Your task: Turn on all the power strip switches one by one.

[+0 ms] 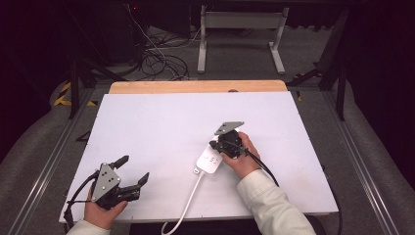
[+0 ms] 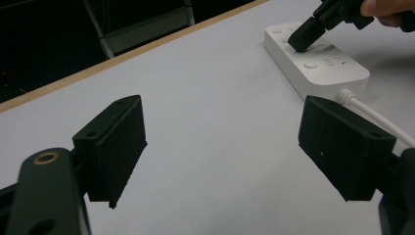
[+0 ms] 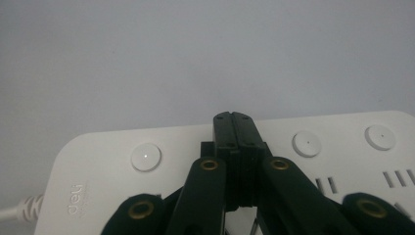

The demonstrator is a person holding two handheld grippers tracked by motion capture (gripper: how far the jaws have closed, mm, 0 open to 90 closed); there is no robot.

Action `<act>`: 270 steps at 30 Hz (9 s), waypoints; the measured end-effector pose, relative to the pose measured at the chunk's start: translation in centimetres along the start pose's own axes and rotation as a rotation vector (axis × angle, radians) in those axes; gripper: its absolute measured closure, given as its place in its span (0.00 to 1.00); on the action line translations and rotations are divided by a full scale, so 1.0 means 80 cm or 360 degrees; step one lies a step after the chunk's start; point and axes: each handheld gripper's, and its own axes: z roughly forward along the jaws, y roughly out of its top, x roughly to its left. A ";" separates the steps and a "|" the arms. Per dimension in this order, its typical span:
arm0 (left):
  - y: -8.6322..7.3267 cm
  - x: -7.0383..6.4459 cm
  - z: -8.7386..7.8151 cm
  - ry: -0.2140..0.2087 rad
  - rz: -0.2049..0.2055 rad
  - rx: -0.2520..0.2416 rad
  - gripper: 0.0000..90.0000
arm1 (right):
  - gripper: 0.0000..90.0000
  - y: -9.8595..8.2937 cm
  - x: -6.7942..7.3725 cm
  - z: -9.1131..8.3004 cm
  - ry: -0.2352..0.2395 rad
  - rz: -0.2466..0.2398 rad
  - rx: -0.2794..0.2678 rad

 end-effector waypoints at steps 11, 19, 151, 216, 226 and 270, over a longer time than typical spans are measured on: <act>0.000 0.000 0.000 0.0002 0.0002 -0.0001 0.20 | 1.00 0.001 0.005 0.001 -0.0038 0.0003 0.0012; 0.000 -0.001 0.000 -0.0001 -0.0004 0.0002 0.20 | 1.00 0.001 0.006 0.002 -0.0054 -0.0004 0.0024; -0.001 0.001 0.000 0.0007 -0.0007 0.0004 0.20 | 1.00 0.034 -0.042 -0.027 -0.0020 0.0058 -0.0121; -0.002 0.002 0.002 0.0003 -0.0013 0.0016 0.20 | 1.00 0.020 -0.095 0.008 -0.0114 0.0150 0.0107; -0.002 0.001 0.002 0.0003 -0.0011 0.0015 0.20 | 1.00 0.017 -0.096 0.008 -0.0157 0.0142 0.0102; -0.002 0.002 0.004 -0.0004 -0.0026 0.0024 0.20 | 0.89 0.027 -0.072 -0.027 -0.0072 0.0112 -0.0087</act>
